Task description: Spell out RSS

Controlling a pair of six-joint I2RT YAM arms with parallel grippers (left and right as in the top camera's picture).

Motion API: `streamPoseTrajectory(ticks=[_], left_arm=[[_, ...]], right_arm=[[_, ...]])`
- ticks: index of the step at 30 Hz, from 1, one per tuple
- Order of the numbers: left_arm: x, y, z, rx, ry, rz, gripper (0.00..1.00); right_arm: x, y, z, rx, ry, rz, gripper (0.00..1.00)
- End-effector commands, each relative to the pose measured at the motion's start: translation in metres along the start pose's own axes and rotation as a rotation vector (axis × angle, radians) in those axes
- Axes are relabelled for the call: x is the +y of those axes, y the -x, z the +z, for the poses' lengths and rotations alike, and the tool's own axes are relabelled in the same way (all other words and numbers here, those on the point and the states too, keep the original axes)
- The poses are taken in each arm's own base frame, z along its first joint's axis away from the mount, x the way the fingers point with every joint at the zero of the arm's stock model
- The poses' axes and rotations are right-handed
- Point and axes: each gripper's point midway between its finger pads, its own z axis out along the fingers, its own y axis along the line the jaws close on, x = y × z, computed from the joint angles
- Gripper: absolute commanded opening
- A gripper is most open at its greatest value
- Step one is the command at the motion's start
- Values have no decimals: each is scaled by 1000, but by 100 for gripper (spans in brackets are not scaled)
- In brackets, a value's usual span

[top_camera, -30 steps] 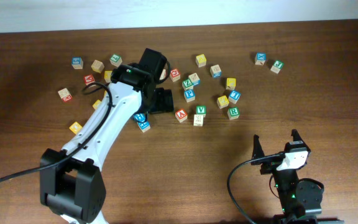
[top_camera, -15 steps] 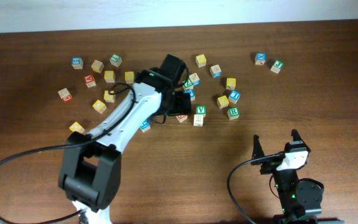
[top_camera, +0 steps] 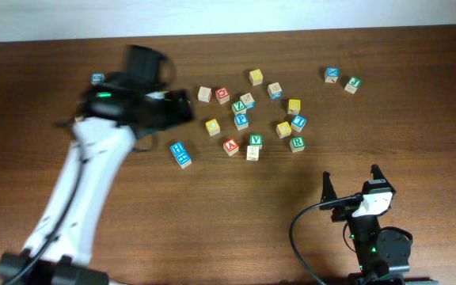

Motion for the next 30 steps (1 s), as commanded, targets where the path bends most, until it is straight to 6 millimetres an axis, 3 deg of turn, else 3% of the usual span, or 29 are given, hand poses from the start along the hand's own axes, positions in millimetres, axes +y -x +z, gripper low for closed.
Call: streamPoseTrajectory(ticks=[1,2,4,8,9,10,11,13,17,20,21,23,25,28,30], left_arm=[[80,25,-29,-46,88,-206,99],[106,22,-31,-24,127,-271,99],[128,21,-34,-11,156,-327,99],[148,15,-38,2,220,-361,99],[152,17,-39,-9,242,-359,99],[155,18,-40,-18,257,-358,99],[155,18,-40,-17,256,-358,99],[155,18,-40,-19,256,-358,99],[155,18,-40,-18,256,-358,99],[155,18,-40,-19,256,-358,99],[155,18,-40,-19,256,-358,99],[155,18,-40,-19,256,-358,99],[155,18,-40,-19,256,-358,99],[155,18,-40,-18,256,-358,99],[155,18,-40,-19,256,-358,99]], right_arm=[[-2,-2,0,3,-8,-6,98],[-2,-2,0,3,-8,-6,98],[-2,-2,0,3,-8,-6,98],[0,0,0,-5,0,-5,98],[11,6,-1,-29,65,-1,98],[37,14,-5,-53,224,72,98],[73,23,-18,-55,451,183,98],[105,29,-38,-23,674,274,98],[114,74,-57,-177,779,310,98],[104,112,-66,-322,741,336,98],[101,129,-71,-370,730,327,98],[97,181,-90,-473,692,255,99],[97,197,-82,-410,640,170,98],[84,198,-17,-46,500,112,98],[73,178,25,247,429,131,98]])
